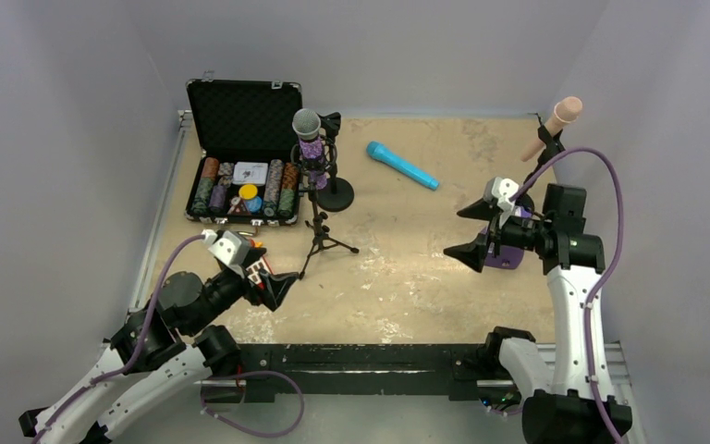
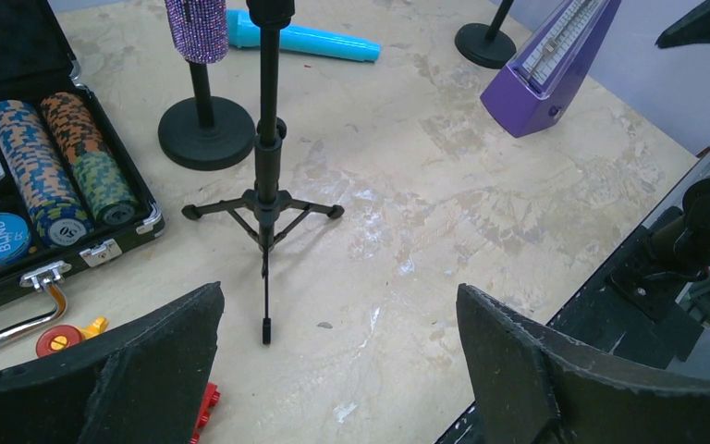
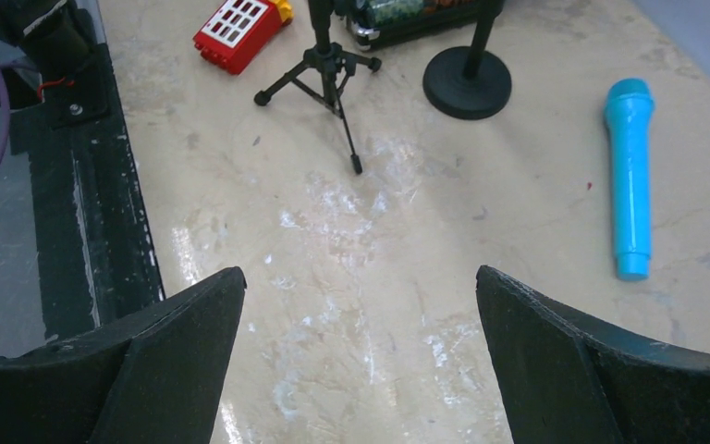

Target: Attach the microphones to the stand

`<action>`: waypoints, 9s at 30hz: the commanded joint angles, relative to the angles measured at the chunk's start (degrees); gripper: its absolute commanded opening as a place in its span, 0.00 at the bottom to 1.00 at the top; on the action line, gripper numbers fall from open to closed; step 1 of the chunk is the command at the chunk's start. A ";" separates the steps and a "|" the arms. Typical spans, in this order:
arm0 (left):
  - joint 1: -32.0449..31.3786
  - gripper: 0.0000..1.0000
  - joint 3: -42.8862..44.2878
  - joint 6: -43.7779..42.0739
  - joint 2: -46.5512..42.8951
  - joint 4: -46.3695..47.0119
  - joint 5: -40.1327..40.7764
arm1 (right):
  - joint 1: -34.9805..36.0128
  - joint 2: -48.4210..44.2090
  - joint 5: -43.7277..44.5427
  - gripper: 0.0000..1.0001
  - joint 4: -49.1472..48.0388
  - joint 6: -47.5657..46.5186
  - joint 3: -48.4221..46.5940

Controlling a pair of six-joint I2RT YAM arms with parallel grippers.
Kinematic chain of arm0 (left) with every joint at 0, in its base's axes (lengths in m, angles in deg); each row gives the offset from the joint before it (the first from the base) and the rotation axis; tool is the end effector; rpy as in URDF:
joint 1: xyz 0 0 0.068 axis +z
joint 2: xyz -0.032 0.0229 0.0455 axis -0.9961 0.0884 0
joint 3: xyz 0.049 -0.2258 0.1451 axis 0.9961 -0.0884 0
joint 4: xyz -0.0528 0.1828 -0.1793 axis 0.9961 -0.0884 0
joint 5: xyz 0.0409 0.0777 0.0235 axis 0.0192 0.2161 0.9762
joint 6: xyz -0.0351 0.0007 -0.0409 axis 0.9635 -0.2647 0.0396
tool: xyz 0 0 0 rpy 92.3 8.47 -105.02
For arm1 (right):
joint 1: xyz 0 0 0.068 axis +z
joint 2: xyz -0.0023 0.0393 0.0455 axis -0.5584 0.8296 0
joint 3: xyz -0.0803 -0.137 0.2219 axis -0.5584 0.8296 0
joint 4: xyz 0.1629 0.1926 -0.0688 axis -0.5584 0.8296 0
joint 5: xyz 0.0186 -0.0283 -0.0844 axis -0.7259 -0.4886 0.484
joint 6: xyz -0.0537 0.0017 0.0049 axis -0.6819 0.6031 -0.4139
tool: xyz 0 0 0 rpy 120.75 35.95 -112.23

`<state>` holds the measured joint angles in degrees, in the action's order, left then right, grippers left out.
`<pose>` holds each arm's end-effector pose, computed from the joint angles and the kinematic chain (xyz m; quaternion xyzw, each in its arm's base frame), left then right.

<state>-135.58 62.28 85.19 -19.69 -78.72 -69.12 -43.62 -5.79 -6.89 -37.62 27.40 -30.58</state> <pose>0.0515 -0.0527 0.3089 0.1704 0.7418 -0.2969 0.5766 0.1564 0.0070 0.3469 -0.4366 0.6618 0.3181 0.5198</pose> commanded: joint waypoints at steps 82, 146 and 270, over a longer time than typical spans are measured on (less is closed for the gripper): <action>0.12 0.99 -2.28 1.55 7.62 9.33 0.11 | 0.34 1.06 -4.15 0.99 -3.54 -5.99 11.99; 3.10 0.97 -13.12 -4.72 17.81 40.05 13.45 | 0.36 1.09 -6.11 0.99 -1.01 -8.42 11.38; 3.10 0.99 -0.08 4.01 -2.66 -0.99 9.34 | 25.21 29.65 15.37 0.99 -25.61 11.45 -11.50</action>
<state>-132.89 59.48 88.36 -21.86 -80.58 -60.14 -18.83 23.43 8.62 -61.03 36.82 -39.28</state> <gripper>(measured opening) 0.994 0.985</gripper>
